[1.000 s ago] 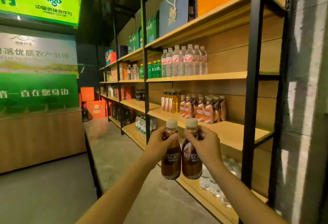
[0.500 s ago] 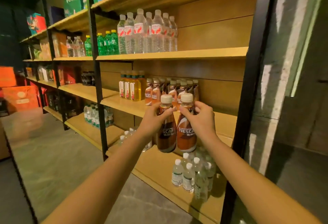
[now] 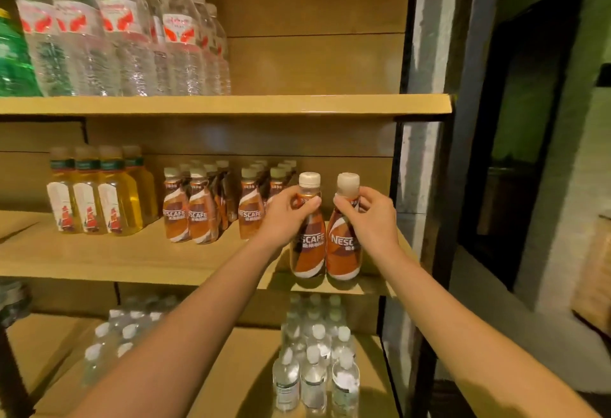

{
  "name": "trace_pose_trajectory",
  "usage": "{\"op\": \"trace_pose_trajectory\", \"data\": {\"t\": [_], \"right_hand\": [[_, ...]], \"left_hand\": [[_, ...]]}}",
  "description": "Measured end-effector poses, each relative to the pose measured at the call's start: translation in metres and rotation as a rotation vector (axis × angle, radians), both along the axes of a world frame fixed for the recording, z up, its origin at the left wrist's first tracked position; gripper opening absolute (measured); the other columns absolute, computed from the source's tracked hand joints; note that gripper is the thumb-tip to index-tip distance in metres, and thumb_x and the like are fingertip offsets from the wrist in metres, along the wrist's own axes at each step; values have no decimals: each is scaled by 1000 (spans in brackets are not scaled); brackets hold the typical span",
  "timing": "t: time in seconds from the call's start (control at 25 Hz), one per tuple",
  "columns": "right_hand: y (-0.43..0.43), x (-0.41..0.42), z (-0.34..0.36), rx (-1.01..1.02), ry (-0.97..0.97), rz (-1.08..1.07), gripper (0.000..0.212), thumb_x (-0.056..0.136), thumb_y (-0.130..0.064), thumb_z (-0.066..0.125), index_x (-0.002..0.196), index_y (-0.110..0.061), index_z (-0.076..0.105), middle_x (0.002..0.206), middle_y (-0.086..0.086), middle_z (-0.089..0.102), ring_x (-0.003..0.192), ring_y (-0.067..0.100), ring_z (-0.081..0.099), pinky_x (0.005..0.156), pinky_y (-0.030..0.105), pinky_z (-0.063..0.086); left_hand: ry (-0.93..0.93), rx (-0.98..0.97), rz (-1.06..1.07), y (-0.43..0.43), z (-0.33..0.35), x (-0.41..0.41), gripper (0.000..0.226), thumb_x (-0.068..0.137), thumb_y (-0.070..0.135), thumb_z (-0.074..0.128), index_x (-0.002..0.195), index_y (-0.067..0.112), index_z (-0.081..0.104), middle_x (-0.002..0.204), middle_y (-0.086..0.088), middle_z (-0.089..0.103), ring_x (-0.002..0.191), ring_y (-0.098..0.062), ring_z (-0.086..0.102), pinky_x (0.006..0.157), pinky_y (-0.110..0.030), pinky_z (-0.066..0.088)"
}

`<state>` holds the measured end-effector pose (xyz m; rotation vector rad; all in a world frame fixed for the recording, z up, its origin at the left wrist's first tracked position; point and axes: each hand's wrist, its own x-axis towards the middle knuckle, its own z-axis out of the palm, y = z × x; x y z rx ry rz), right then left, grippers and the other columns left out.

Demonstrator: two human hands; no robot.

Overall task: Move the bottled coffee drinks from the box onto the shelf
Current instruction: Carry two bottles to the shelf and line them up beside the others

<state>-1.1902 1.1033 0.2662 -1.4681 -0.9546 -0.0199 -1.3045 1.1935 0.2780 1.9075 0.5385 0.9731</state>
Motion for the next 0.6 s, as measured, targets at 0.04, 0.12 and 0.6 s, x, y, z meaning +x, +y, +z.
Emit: {"op": "trace_pose_trajectory", "data": {"t": [0.04, 0.12, 0.6], "right_hand": [[4, 2, 1, -4, -11, -31, 29, 84, -26, 67, 111, -16, 60, 93, -11, 58, 73, -7, 52, 64, 9, 41], [11, 11, 1, -26, -36, -94, 31, 84, -27, 67, 112, -15, 61, 98, -5, 63, 83, 0, 56, 75, 18, 47], [47, 61, -11, -72, -15, -180, 31, 86, -24, 65, 114, -13, 58, 106, 2, 65, 95, 11, 61, 78, 20, 46]], "left_hand": [[4, -11, -31, 4, 0, 6, 33, 93, 26, 53, 125, 16, 49, 103, 9, 53, 98, -7, 51, 75, -19, 46], [2, -39, -100, 12, -2, 18, 31, 94, 24, 52, 124, 19, 48, 96, 12, 51, 91, -3, 49, 68, -13, 43], [-53, -52, -185, 52, -15, 75, 16, 94, 19, 53, 109, 23, 49, 88, 16, 55, 80, 4, 53, 65, -14, 42]]}}
